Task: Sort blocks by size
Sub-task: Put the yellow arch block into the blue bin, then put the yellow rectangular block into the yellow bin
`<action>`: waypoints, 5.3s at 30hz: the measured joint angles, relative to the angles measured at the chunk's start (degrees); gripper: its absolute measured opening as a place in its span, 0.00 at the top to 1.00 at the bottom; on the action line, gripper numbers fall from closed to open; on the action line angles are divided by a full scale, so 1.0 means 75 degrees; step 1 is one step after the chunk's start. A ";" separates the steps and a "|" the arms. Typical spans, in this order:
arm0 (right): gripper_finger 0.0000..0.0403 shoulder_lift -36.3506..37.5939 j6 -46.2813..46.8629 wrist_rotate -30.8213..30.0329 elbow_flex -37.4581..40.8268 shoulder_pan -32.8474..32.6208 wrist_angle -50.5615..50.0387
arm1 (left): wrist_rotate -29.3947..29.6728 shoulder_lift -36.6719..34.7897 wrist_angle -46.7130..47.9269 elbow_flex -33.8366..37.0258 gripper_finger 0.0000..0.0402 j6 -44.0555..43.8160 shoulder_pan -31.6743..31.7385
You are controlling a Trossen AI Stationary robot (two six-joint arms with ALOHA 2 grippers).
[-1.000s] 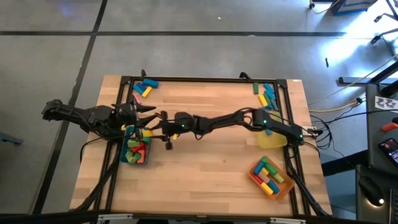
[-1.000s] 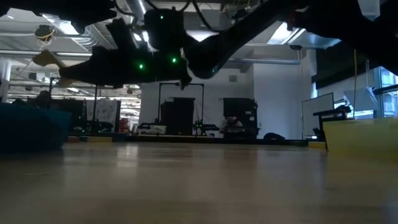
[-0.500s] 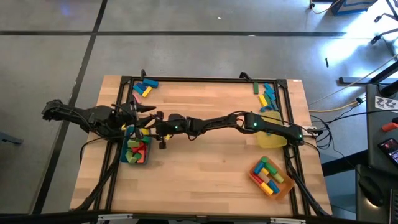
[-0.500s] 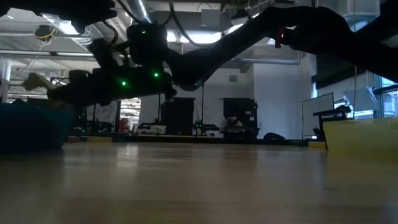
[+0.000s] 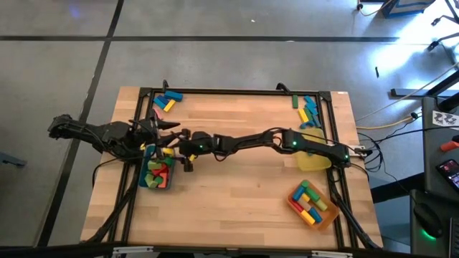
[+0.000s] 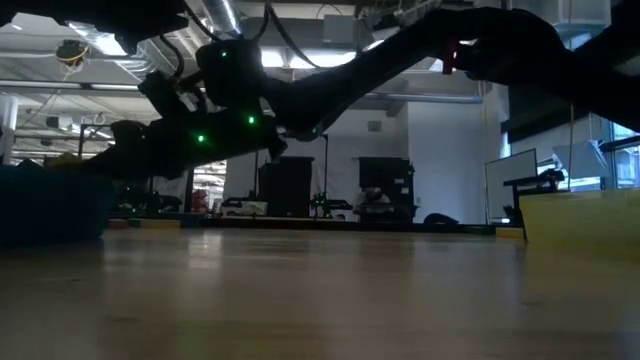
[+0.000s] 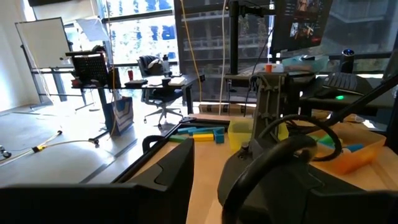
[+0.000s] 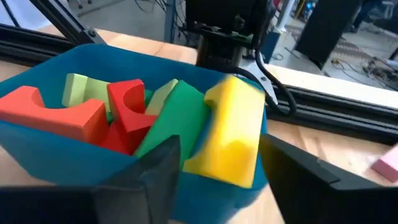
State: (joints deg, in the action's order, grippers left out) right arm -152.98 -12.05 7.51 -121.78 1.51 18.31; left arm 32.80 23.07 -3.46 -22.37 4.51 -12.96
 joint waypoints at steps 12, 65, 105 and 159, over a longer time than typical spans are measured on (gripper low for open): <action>0.32 0.1396 -0.1051 0.0010 0.0000 -0.0007 -0.2968 | -0.0003 0.0003 -0.0012 0.0000 0.63 -0.0002 0.0000; 0.32 0.9865 0.0719 -0.4620 0.9463 0.1926 -0.0054 | 0.0265 0.3719 0.3685 -0.2095 0.63 -0.2184 0.3484; 0.32 0.9861 -0.0056 -0.3870 0.9404 0.1905 0.1197 | -0.1786 0.7104 0.4567 -0.2862 0.45 -0.1780 0.7530; 0.32 0.9856 -0.1239 -0.3646 0.9401 0.1905 0.1611 | -0.0292 0.9545 0.6224 -0.4712 0.83 -0.1188 0.8140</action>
State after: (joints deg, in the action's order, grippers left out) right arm -79.07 -21.34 -19.84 -51.27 15.79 30.39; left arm 30.61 94.66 43.22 -57.71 -4.40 48.10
